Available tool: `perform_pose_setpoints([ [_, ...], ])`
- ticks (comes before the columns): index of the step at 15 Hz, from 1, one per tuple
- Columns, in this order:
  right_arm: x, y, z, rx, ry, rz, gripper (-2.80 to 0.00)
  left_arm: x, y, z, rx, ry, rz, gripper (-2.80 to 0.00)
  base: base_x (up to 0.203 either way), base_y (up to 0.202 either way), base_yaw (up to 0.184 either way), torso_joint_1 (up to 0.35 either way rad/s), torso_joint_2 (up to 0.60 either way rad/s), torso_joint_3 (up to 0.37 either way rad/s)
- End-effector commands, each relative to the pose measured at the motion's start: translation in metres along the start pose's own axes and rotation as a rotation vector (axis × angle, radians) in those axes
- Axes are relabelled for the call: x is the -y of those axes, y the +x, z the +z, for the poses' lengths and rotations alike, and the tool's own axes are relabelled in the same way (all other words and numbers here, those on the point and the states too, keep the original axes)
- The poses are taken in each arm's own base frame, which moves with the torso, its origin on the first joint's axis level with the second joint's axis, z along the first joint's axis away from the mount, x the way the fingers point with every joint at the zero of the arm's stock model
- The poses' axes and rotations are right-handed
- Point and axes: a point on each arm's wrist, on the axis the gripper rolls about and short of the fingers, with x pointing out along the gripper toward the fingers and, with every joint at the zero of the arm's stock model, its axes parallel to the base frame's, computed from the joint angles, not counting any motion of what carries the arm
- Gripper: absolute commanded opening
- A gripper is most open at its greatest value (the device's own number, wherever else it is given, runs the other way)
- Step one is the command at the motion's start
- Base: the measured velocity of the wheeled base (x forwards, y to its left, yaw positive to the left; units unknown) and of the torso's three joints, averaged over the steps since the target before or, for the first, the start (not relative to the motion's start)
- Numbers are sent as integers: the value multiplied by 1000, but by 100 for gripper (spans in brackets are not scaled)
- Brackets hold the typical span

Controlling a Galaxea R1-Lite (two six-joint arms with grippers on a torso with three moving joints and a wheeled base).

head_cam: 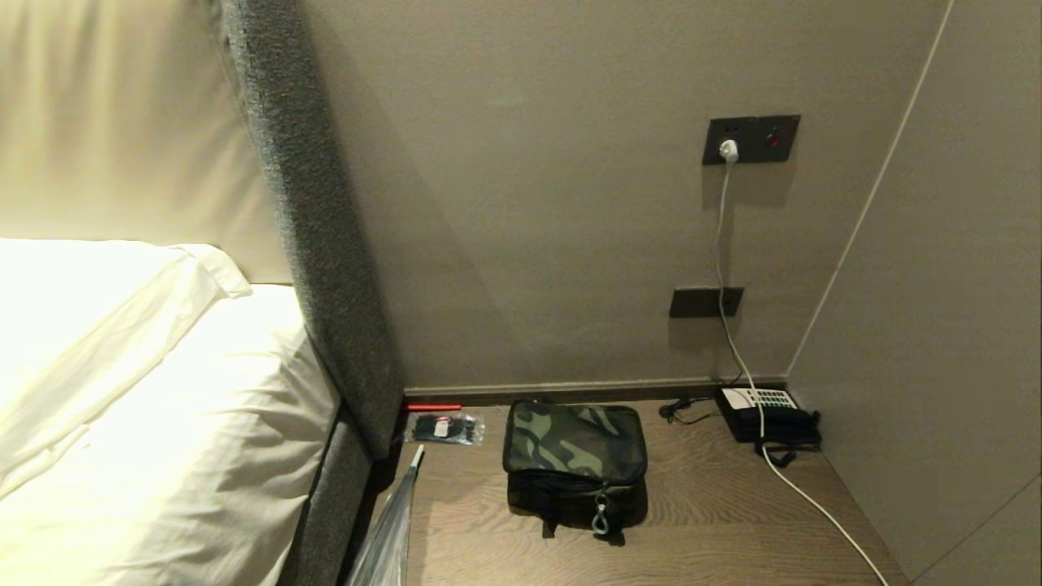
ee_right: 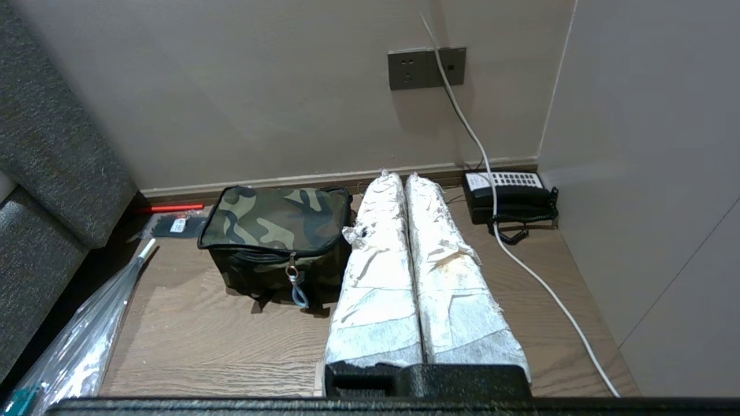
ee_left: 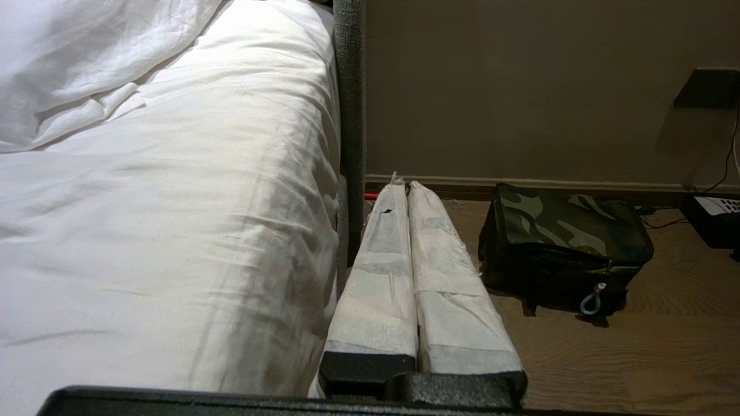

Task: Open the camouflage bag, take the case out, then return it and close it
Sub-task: Open the top of the storage box

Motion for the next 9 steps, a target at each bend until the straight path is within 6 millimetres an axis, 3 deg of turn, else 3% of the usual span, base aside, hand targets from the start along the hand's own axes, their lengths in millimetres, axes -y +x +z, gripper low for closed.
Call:
perform_pose_setpoints([
  [1, 0, 0, -4, 5, 1, -1, -280, 0, 0, 0, 0, 0, 1, -280, 0, 0, 0, 0, 0, 0],
  [9, 0, 0, -4, 5, 1, 0, -280, 0, 0, 0, 1, 0, 1, -280, 0, 0, 0, 0, 0, 0],
])
